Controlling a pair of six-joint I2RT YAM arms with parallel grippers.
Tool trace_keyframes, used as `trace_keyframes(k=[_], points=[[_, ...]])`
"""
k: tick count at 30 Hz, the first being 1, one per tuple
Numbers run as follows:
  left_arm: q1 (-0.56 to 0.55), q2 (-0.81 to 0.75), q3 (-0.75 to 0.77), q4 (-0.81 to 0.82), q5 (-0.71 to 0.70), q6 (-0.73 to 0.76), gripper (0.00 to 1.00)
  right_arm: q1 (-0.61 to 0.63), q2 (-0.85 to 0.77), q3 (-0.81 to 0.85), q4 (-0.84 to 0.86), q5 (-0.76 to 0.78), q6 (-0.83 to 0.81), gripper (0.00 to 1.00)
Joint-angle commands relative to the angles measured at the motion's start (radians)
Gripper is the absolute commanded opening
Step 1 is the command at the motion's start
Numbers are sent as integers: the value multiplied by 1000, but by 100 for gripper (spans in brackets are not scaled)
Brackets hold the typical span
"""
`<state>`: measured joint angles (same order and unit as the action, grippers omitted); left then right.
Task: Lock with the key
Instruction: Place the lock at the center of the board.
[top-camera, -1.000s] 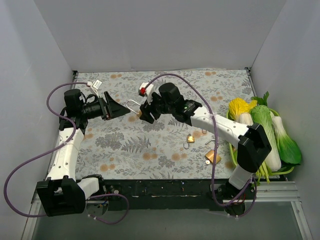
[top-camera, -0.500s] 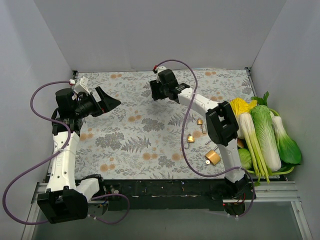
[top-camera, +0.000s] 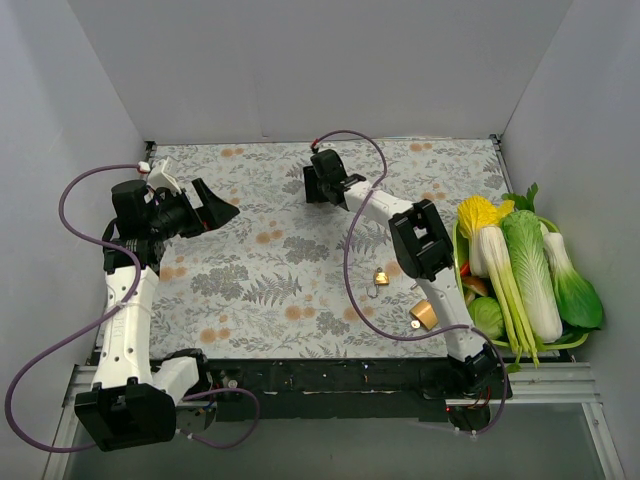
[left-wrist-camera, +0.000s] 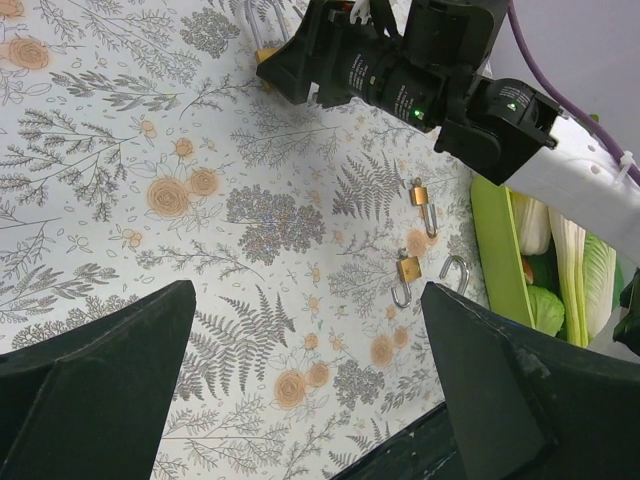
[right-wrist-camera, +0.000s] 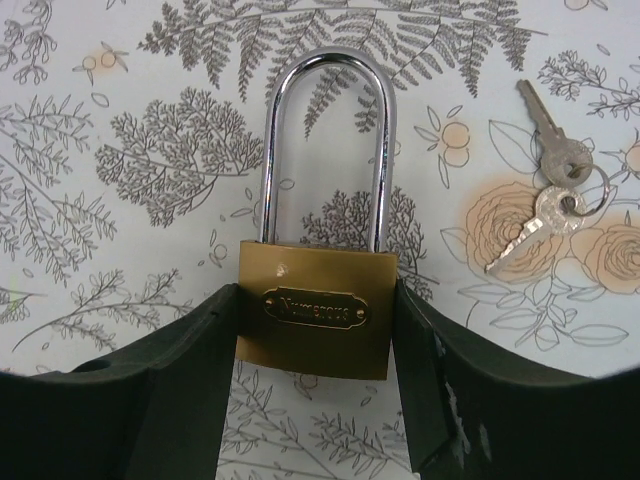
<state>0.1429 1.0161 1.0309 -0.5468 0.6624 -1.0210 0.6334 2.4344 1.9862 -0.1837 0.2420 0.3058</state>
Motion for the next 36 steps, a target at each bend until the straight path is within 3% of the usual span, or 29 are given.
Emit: trace_keyframes(k=[1, 10, 18, 29, 36], points=[[7, -30, 6, -13, 5, 45, 98, -21, 9, 40, 228, -9, 30, 1], [6, -37, -2, -33, 22, 97, 98, -31, 120, 135, 389, -3, -13, 2], [6, -59, -2, -45, 5, 125, 98, -35, 137, 120, 409, 34, 24, 11], [7, -73, -12, -41, 5, 144, 98, -35, 112, 100, 267, 23, 193, 2], [6, -86, -18, -44, 9, 144, 98, -34, 103, 89, 257, 14, 182, 32]])
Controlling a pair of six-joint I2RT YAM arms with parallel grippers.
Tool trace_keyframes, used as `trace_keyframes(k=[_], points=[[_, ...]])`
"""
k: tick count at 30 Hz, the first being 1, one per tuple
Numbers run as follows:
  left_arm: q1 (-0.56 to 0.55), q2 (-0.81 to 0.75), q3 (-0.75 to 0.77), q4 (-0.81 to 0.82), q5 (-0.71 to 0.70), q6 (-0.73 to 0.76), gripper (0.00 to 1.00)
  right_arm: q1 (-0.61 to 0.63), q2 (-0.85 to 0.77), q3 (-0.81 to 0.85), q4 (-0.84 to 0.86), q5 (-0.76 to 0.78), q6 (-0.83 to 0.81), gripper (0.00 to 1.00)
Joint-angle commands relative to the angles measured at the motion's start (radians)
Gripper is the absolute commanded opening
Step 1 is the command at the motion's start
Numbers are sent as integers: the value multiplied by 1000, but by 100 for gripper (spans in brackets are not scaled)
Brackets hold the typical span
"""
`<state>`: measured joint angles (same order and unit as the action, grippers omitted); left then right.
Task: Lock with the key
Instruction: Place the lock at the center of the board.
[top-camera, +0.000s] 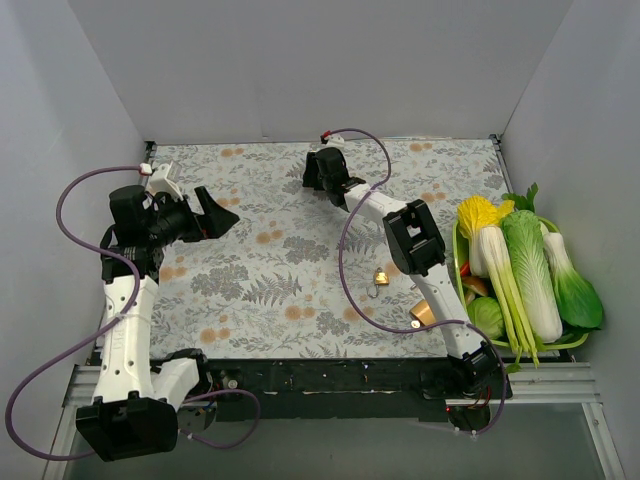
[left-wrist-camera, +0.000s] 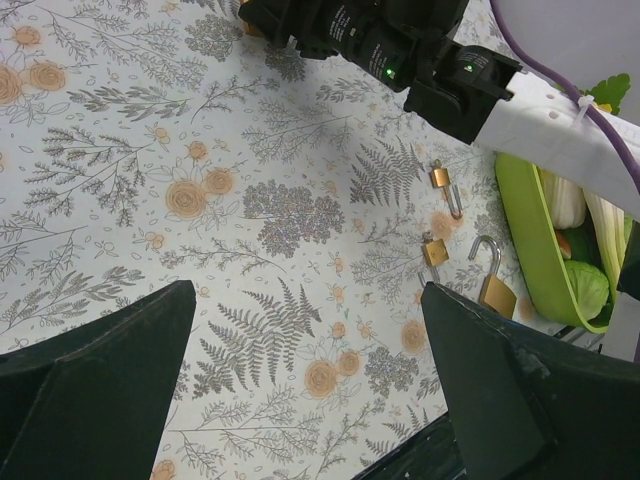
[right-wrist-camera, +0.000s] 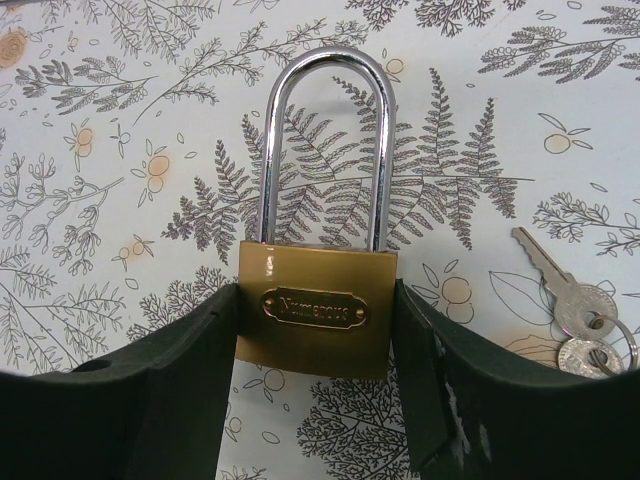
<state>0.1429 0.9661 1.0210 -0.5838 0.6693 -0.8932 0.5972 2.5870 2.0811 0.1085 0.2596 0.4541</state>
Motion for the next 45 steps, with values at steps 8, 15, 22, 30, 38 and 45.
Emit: trace_keyframes(k=[8, 15, 22, 30, 38, 45], points=[[6, -43, 1, -2, 9, 37, 98, 3, -79, -4, -59, 6, 35, 57], [6, -10, 66, -27, 41, 123, 98, 4, -123, 2, -50, -6, 38, 82], [6, 17, 126, -28, 61, 125, 98, 18, -221, -13, 36, -68, -66, 91], [6, 92, 198, -65, 87, 99, 98, -17, -609, -300, 108, -340, -423, 95], [6, 76, 160, 32, 145, 86, 98, -83, -925, -377, -568, -520, -724, 96], [6, 49, 113, 70, 191, 80, 98, -86, -1258, -761, -941, -421, -833, 96]])
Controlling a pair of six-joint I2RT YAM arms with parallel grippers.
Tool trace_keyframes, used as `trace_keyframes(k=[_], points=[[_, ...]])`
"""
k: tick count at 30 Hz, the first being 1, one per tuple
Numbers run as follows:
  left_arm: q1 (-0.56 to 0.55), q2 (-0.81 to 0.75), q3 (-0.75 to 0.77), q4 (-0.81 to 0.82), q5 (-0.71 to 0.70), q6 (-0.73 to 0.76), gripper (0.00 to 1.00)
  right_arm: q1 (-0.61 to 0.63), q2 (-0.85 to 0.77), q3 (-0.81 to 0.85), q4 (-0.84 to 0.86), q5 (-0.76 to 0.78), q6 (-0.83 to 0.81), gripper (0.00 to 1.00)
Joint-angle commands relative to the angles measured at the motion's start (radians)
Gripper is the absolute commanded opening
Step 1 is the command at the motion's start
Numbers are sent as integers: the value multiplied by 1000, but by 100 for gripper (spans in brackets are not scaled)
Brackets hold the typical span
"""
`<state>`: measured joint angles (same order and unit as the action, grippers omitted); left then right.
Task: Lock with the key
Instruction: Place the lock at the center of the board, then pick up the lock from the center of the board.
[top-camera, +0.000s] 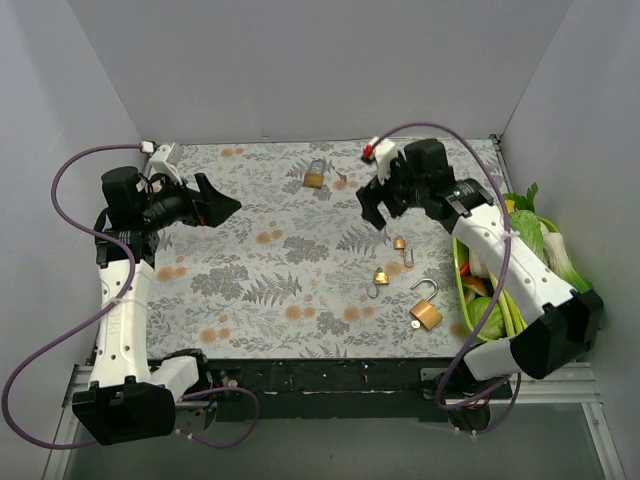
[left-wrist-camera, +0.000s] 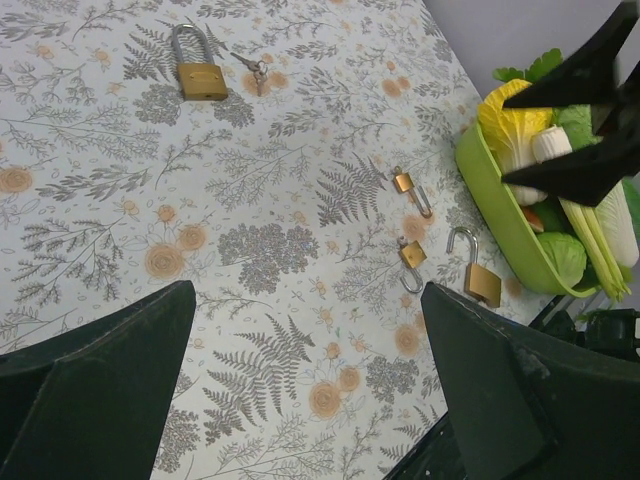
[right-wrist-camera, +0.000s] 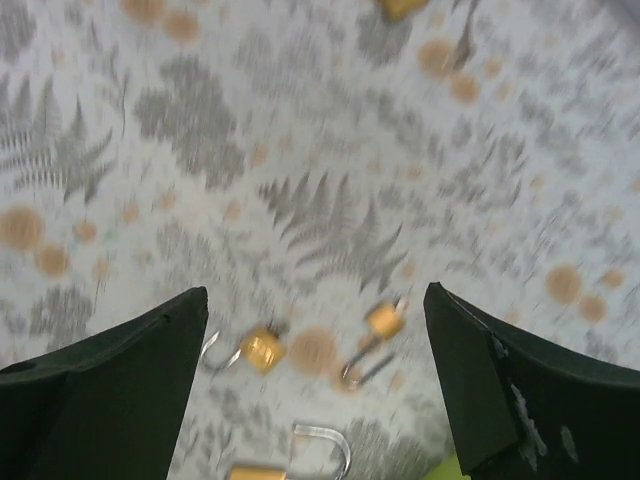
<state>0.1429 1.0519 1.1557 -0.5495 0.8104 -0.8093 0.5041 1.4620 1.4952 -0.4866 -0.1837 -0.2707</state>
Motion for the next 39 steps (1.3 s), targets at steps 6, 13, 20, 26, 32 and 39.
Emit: trace_keyframes(k=[6, 13, 20, 26, 32, 39], points=[[4, -62, -39, 34, 99, 15, 98, 7, -419, -487, -448, 29, -142, 94], [6, -59, -48, 36, 142, 32, 98, 7, -424, -656, -472, 127, -150, 89], [4, -61, -39, 45, 151, 35, 98, 5, -410, -777, -429, 176, -251, 89], [6, -66, -51, 56, 153, 19, 98, 4, -325, -791, -417, 178, -265, 88], [4, -75, -62, 69, 150, 9, 98, 1, -269, -782, -402, 176, -275, 88], [7, -69, -59, 94, 136, -5, 98, -4, -207, -786, -366, 204, -277, 88]])
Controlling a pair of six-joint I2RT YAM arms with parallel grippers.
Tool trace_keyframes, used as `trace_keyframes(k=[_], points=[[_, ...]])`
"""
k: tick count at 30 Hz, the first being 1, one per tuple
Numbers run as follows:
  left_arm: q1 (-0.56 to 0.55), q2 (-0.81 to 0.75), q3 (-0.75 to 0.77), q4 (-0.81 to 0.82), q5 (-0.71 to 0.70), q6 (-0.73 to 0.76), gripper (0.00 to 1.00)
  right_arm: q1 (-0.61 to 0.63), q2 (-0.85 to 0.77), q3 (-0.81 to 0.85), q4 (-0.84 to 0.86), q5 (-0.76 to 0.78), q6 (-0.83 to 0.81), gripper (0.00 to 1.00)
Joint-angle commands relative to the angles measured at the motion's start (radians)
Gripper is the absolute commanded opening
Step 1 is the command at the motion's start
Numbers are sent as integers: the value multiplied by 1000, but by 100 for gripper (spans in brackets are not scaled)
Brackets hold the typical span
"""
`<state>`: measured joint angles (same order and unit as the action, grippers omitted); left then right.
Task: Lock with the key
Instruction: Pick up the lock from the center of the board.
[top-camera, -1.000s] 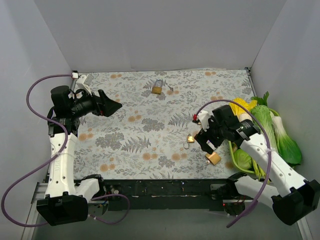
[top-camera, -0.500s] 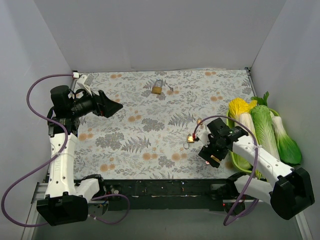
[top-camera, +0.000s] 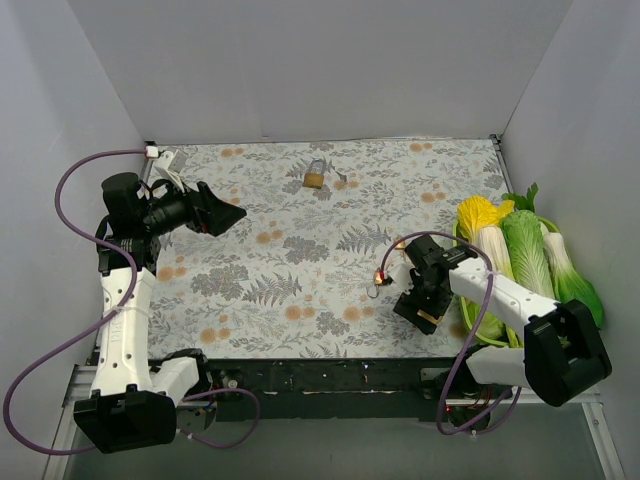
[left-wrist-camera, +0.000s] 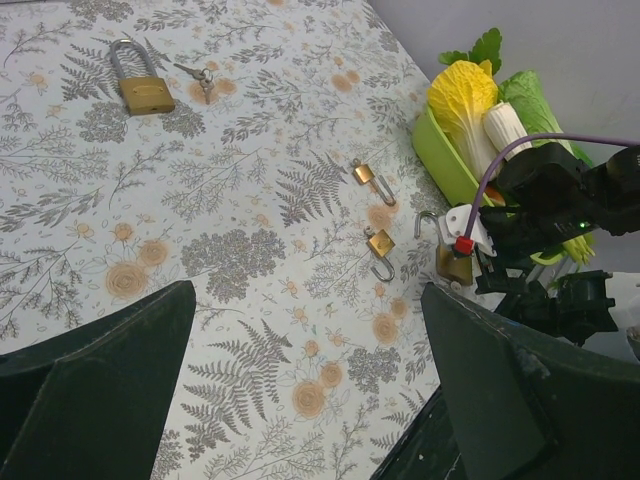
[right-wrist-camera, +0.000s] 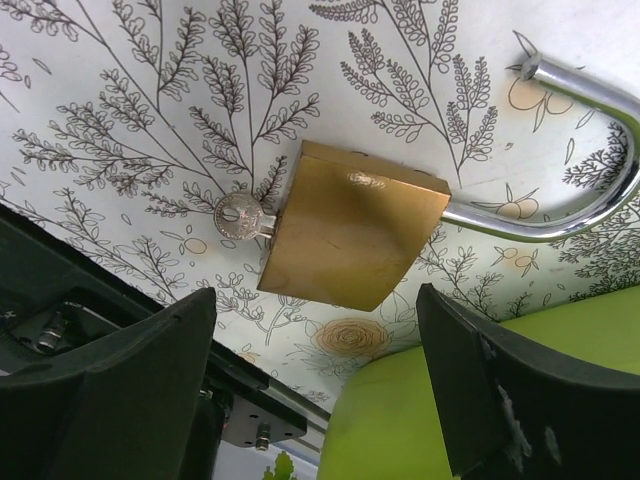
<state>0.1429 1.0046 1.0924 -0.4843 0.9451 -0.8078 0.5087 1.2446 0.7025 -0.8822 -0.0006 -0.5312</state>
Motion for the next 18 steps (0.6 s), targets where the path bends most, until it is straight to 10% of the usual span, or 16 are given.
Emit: trace_keyframes(k=[1, 18], points=[[4, -18, 6, 32, 4, -7, 98, -9, 16, 6, 40, 24, -23, 87], [6, -6, 4, 32, -5, 9, 98, -10, 50, -80, 178, 33, -110, 64]])
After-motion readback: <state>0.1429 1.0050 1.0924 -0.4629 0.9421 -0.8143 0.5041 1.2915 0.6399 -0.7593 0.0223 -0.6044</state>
